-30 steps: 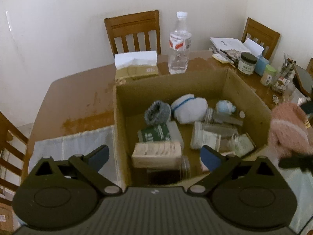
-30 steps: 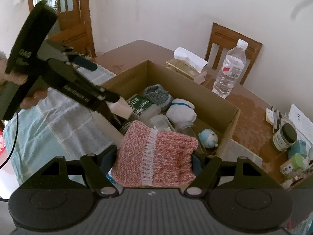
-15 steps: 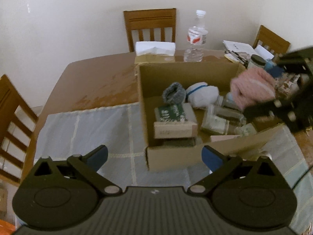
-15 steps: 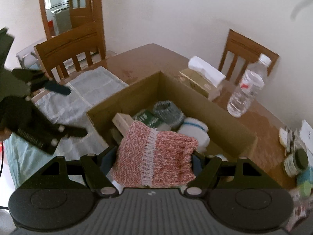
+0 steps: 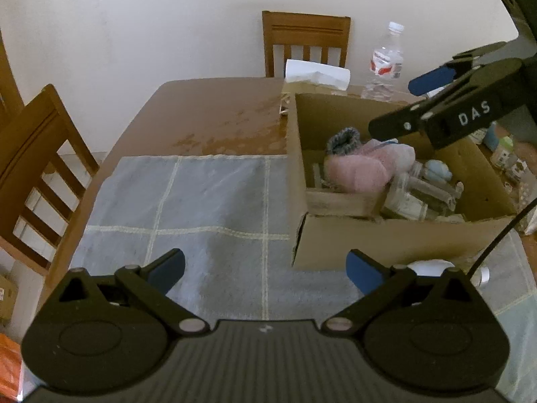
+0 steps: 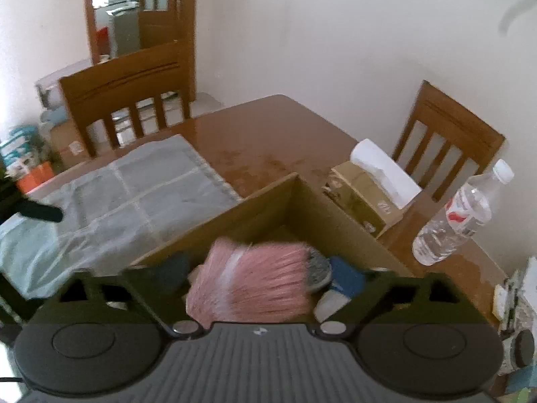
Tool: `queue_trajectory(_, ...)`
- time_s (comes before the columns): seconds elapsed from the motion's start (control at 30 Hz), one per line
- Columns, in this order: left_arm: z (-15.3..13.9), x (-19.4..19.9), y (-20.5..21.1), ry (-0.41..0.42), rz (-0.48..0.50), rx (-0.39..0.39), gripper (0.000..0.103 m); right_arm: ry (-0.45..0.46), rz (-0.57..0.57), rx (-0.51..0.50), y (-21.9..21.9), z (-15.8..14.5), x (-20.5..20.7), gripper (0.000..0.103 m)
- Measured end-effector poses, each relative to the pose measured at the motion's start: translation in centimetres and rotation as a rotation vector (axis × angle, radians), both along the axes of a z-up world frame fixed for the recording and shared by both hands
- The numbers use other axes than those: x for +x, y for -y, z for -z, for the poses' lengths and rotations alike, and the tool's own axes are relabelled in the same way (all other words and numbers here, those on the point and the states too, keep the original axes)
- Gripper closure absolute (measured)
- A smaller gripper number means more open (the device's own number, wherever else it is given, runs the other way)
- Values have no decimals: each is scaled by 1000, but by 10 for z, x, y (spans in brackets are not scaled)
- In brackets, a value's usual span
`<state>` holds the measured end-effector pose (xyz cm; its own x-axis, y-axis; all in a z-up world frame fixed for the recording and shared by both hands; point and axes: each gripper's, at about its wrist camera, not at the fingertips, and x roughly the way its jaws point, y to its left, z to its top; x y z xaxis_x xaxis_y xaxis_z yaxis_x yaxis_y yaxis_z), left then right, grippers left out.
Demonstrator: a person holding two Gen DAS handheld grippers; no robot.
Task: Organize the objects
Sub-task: 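Drop the white box into the box with the left gripper while the right drops the pink sock in, then move the left gripper to the white sock while the right approaches the spice jar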
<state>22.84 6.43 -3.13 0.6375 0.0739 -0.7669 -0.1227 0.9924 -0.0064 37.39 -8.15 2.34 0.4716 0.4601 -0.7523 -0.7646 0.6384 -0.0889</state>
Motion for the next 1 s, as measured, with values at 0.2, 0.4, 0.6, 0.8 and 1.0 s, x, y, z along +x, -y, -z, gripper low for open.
queue_trajectory(0.2, 6, -3, 4, -9, -5, -7, 1, -9, 29, -10, 11, 1, -7, 0)
queue_trajectory(0.4, 15, -5, 11, -19, -23, -19, 1, -29, 73, -13, 31, 5, -23, 0)
queue_trajectory(0.6, 23, -10, 24, -30, -27, 51, 1, -43, 128, 15, 52, 10, -42, 0)
queue_trajectory(0.8, 28, -15, 37, -44, 0, 75, 1, -41, 202, 13, 75, 20, -63, 0)
queue_trajectory(1.0, 35, -17, 43, -61, -7, 46, 1, -80, 316, 24, 108, 41, -81, 0)
